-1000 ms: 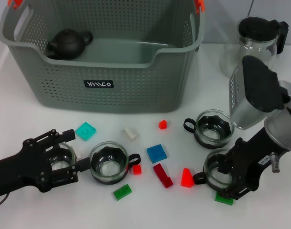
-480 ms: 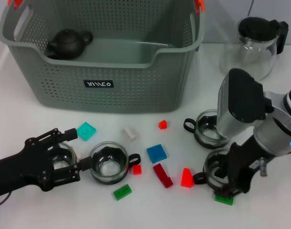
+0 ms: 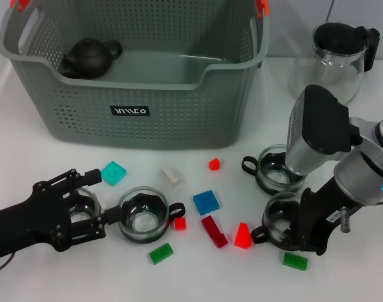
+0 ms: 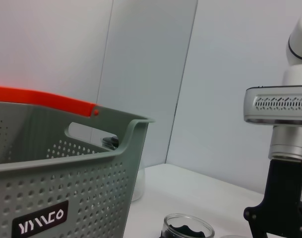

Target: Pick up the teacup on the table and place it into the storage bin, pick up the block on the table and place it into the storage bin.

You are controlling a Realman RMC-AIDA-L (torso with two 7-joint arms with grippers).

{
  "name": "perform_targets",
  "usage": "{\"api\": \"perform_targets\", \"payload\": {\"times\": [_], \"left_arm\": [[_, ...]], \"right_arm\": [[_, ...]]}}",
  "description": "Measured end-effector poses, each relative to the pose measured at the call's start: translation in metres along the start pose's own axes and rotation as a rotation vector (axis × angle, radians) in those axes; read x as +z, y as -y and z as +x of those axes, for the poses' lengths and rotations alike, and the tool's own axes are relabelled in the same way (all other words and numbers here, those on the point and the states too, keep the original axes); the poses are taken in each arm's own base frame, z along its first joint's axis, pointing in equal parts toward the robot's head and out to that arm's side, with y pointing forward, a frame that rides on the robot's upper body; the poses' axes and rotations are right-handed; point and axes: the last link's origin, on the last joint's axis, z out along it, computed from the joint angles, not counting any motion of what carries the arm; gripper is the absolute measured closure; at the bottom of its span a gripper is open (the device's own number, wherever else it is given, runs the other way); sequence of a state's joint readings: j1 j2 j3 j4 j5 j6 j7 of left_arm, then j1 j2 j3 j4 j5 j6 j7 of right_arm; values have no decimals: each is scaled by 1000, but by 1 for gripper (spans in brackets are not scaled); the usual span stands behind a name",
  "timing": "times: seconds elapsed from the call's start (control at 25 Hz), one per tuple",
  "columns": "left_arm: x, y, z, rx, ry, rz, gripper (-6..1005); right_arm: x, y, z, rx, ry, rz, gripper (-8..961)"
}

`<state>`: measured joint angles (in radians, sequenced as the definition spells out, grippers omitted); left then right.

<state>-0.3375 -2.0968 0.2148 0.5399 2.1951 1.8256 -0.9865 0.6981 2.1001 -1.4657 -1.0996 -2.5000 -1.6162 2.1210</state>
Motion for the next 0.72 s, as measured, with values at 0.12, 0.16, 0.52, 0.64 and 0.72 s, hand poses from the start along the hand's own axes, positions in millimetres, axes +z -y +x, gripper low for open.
{"api": "perform_targets", "payload": {"times": [0.12,0.16,0.52,0.64,0.72], "left_arm": [[0,0,0,0,0,1,138],[0,0,0,0,0,1,138],[-2,0,-1,-4,-4,9,137],[-3,0,-1,-4,-10,21,137],[-3,1,0,-3,-13,24,137]], "right_arm": [[-3,-1,2,12,10,-18,842],[-5,-2,3,14,20,-33,856],[-83,-8,-2,-10,421,-135,896],[-116,-9,-7,-40,686,-115,895],[-132,-8,-14,-61,846,-84,895]]}}
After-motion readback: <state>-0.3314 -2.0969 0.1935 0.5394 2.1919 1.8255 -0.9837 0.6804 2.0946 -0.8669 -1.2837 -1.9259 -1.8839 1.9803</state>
